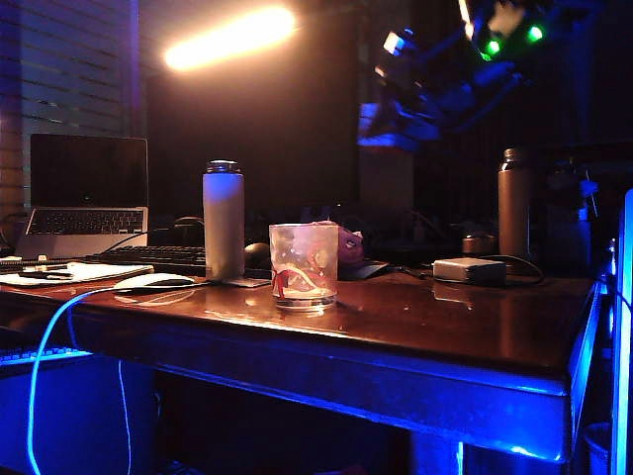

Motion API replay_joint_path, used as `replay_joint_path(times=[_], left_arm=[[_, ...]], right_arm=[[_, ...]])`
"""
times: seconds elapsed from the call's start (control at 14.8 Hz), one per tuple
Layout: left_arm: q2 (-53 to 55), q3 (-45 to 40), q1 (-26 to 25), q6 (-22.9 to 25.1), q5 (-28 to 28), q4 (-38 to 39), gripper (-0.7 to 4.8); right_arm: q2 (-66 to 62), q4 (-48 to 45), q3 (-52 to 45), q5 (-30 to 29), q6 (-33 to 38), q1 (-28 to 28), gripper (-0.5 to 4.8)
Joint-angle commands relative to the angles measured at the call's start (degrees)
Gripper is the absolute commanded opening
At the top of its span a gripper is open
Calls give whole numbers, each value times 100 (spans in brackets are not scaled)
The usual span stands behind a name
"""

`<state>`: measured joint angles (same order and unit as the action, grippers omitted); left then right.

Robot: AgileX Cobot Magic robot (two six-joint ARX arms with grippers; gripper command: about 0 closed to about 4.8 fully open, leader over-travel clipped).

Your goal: Stack the Rubik's Cube on top of the glass cup.

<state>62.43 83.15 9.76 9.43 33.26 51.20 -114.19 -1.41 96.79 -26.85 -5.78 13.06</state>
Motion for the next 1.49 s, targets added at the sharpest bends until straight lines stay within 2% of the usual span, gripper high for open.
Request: replay_joint_path(times=[0.07, 0.54, 1.49], left_arm=[[-11, 22, 2, 2, 63, -116, -4], [-11, 22, 2, 2, 63, -111, -3], [-11, 11, 2, 22, 61, -109, -3]], right_arm=[[79, 299, 20, -684, 24, 297, 266], [55, 1005, 11, -782, -39, 957, 266], [-612, 1381, 9, -809, -44, 1001, 265]])
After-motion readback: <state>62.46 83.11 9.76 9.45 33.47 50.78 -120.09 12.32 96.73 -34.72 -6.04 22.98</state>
